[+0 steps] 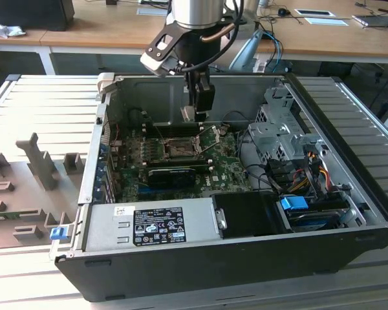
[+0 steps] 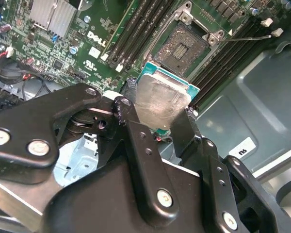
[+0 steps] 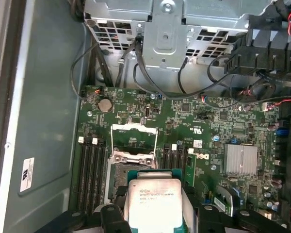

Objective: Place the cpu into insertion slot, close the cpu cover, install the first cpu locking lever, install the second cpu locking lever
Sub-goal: 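Place the cpu into insertion slot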

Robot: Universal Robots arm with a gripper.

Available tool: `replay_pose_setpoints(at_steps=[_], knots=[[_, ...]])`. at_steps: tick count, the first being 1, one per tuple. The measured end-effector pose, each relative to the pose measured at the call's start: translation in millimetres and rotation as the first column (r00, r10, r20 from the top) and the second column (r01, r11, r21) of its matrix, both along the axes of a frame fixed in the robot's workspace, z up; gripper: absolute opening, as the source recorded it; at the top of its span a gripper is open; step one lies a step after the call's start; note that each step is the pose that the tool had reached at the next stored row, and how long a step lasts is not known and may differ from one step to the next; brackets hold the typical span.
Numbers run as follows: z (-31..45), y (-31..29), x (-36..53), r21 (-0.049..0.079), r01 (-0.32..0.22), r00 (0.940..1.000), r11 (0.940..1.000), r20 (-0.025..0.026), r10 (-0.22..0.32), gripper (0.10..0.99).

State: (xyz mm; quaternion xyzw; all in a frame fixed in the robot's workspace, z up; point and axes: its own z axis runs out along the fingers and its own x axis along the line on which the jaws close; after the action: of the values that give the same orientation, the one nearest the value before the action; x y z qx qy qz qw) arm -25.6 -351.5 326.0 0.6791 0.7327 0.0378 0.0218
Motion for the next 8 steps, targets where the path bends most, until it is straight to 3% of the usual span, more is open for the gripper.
replay_pose_setpoints(at_steps=[8], knots=[[-18.5, 0.2, -1.8, 0.000, 0.030, 0.9995, 0.9995, 0.0001, -0.030, 0.529]])
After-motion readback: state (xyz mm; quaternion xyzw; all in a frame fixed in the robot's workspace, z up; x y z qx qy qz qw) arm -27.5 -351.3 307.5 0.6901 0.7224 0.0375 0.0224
